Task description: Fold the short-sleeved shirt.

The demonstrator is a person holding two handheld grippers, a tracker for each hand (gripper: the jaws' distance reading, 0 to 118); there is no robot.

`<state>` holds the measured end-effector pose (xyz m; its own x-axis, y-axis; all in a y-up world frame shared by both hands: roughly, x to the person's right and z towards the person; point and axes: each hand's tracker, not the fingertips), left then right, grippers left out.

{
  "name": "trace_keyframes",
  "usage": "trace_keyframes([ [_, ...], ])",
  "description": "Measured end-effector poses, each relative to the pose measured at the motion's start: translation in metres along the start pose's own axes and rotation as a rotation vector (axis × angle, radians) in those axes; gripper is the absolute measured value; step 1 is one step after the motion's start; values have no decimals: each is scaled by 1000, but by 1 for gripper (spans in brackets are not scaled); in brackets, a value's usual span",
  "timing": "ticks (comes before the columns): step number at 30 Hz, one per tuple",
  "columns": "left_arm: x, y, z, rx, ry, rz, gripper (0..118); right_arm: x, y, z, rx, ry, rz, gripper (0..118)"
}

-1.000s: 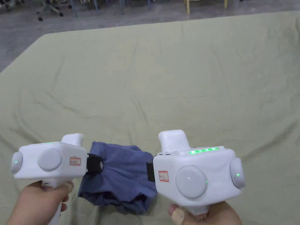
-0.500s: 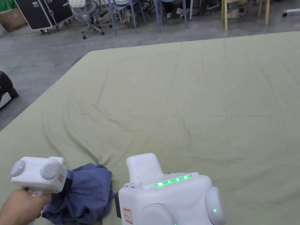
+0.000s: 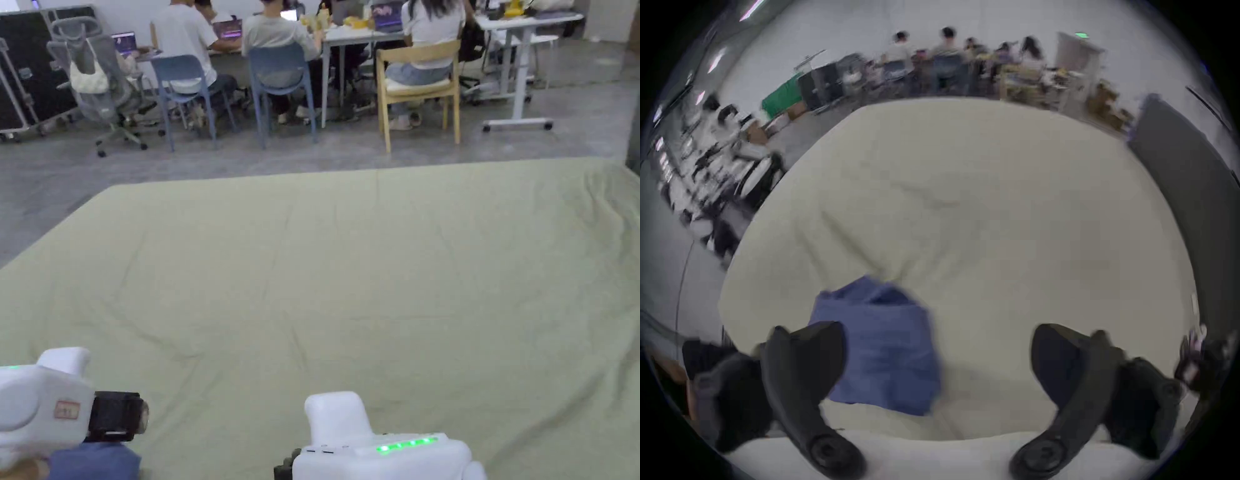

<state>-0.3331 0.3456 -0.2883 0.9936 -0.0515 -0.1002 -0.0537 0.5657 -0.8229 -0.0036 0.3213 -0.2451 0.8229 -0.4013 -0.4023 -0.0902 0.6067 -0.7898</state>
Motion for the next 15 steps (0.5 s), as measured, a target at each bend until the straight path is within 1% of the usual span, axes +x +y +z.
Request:
trace_keyframes([
  [1, 31, 7, 20, 52, 32, -79, 104, 20, 6, 15, 25, -45, -19, 3],
  [2, 62, 11, 39, 154, 83, -159, 34, 39, 14, 35, 66, -99, -29, 3],
  [3, 87, 18, 53, 217, 112, -219, 0, 57, 23, 54, 115, -145, -33, 3],
  [4, 108, 25, 71, 280, 118, -258, 0, 76, 34, 78, 169, -189, -38, 3],
  [5, 117, 38, 77, 351, 35, -207, 0, 92, 48, 104, 222, -247, -36, 3],
  [7, 145, 59, 111, 431, -110, -129, 0, 119, 78, 154, 325, -349, -16, 3],
  [8, 158, 72, 129, 479, -136, -106, 0, 128, 94, 184, 391, -403, 3, 3],
  [9, 169, 82, 145, 543, -105, -106, 0, 133, 107, 211, 445, -445, 6, 3],
  [11, 199, 93, 182, 692, -43, -101, 0, 140, 131, 271, 577, -490, 21, 3],
  [12, 210, 93, 197, 749, -38, -64, 0, 140, 138, 294, 633, -507, 35, 3],
  [13, 218, 97, 214, 794, -74, -14, 0, 139, 144, 317, 693, -532, 54, 3],
  [14, 226, 94, 228, 844, -117, 16, 0, 140, 148, 338, 738, -559, 91, 3],
  [15, 234, 90, 237, 882, -132, 35, 0, 142, 149, 351, 753, -580, 125, 3],
])
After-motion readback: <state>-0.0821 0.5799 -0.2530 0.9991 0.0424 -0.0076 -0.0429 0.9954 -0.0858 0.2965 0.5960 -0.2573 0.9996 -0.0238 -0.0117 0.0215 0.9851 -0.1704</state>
